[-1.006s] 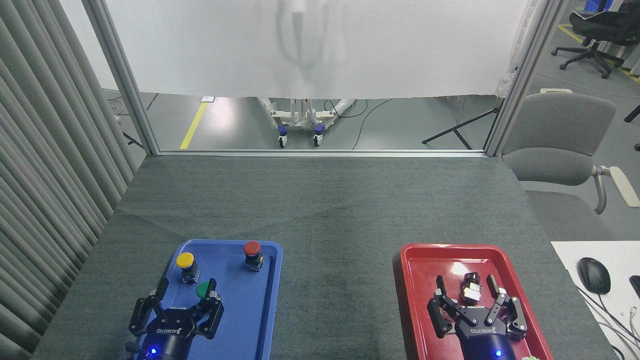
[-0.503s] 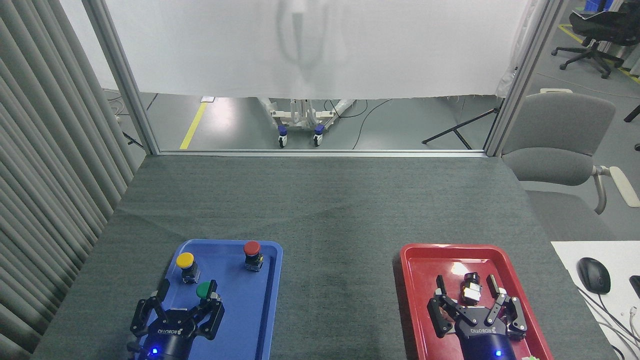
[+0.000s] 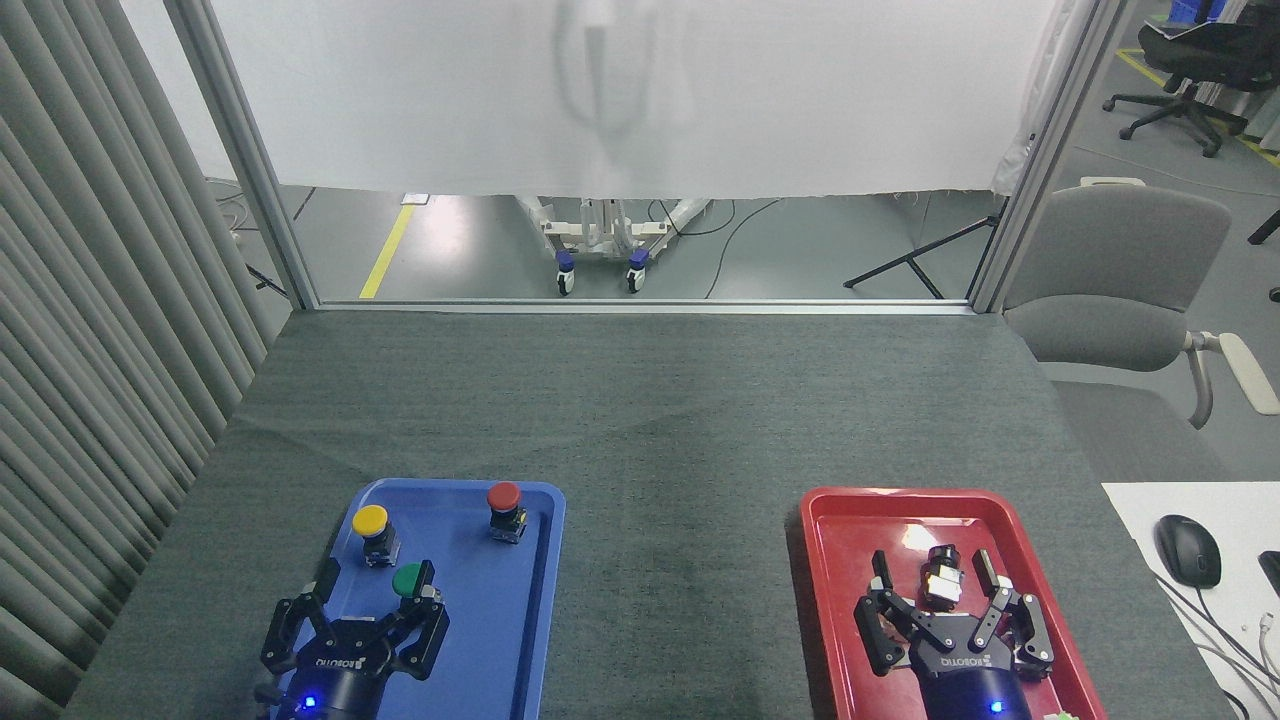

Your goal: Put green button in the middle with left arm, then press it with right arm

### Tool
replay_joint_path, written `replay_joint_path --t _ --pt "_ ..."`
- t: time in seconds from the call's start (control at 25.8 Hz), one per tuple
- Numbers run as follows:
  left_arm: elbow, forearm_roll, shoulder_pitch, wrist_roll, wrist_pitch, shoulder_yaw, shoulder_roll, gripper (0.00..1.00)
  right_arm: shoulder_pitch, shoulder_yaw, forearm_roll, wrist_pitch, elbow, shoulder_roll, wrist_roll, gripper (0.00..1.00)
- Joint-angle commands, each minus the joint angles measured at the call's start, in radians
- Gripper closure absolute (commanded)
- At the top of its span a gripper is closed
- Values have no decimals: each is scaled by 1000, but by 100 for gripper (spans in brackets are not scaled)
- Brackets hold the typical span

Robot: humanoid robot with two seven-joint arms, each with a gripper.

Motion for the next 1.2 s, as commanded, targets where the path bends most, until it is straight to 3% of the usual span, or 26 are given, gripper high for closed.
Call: replay_joint_path --t 0.0,1.16 --pt "-1 0 0 0 1 0 0 0 0 0 0 0 0 1 0 0" --pt "-3 0 0 -1 0 0 -1 0 -8 3 0 1 0 -6 0 0"
